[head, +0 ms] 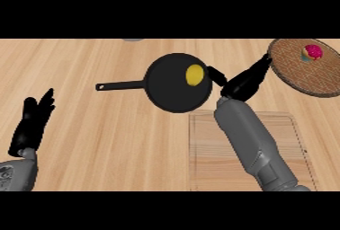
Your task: Pick the lemon from the cutting board and place it in the pan
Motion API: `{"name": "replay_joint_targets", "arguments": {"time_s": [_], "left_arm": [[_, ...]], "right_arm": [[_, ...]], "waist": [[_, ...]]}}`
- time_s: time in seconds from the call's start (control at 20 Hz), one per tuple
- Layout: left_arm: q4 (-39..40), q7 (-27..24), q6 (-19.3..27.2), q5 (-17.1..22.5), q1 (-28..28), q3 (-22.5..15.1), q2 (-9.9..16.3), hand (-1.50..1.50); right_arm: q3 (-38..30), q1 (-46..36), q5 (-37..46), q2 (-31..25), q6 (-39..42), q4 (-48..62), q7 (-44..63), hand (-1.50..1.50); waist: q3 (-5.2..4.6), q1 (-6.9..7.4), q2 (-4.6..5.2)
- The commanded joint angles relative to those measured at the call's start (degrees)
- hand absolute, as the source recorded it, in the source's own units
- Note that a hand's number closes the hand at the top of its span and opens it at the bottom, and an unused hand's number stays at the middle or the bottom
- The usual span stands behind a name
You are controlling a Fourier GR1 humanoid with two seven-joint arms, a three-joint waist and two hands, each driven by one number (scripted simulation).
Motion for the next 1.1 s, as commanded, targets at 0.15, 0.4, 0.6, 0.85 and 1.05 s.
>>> {"name": "replay_joint_targets", "arguments": {"time_s": [0.15, 0.4, 0.6, 0.85, 1.05], "left_arm": [[-1.13, 0.35, 0.54, 0.57, 3.98, 2.28, 1.22, 0.0], [-0.52, -0.02, -0.56, 1.47, 3.78, 3.59, 2.65, 0.0], [-1.73, 0.46, 0.14, 1.94, 5.94, 4.2, 1.9, 0.0], [-3.48, 0.94, -0.39, 2.59, 6.49, 4.43, 1.99, 0.0], [-3.95, 1.17, 1.9, 0.18, 4.84, 2.54, 0.57, 0.0]], "right_arm": [[8.22, 12.96, 0.62, 0.35, -5.22, -14.59, 3.76, -1.5], [17.12, 25.67, 1.44, 0.36, -4.49, -25.89, 6.19, -1.5], [19.24, 36.0, 5.81, 0.36, -1.59, -36.34, 5.41, -1.5], [23.87, 53.86, 11.16, 0.36, 0.39, -51.77, 3.26, -1.5], [26.55, 67.38, 15.04, -1.64, 3.83, -66.26, 2.93, -1.5]], "waist": [[-0.1, -4.07, -1.54], [-0.17, -4.75, -1.5], [-0.23, -5.62, -1.58], [-0.2, -5.82, -1.28], [-0.17, -5.73, -0.71]]}}
